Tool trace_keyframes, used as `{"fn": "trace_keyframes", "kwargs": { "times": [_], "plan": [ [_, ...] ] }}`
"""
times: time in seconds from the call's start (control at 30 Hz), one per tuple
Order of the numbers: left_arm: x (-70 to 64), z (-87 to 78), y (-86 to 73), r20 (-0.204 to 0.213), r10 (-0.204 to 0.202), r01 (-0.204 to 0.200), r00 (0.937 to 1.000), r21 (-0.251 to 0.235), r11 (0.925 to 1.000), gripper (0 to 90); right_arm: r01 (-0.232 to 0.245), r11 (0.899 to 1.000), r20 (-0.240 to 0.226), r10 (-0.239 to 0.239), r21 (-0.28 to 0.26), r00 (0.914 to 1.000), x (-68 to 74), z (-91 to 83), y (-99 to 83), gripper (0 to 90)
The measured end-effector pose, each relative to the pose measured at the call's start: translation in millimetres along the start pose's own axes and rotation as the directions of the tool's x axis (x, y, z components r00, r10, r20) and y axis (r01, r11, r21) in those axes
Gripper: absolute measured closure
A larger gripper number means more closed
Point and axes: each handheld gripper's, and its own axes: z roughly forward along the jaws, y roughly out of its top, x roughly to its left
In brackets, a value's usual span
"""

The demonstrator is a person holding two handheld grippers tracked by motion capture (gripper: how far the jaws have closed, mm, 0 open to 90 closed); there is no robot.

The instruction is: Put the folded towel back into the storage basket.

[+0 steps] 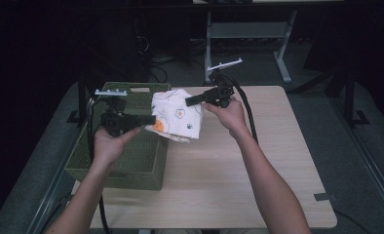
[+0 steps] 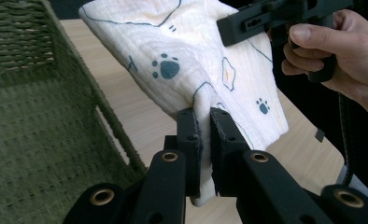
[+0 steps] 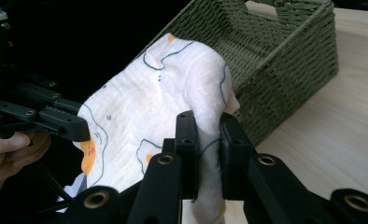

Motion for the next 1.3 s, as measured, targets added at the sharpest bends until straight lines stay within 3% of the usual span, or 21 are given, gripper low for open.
{"fn": "trace_keyframes", "kwargs": {
  "times": [1.3],
  "plan": [
    [42.3,-41.1,-12.4,-0.056,-0.041,0.041,0.9976,-0.011,0.9991,83.8,0.033,0.999,-0.022,-0.032,0.037,0.9992,27.3,60.3,26.6,79.8]
  ]
}}
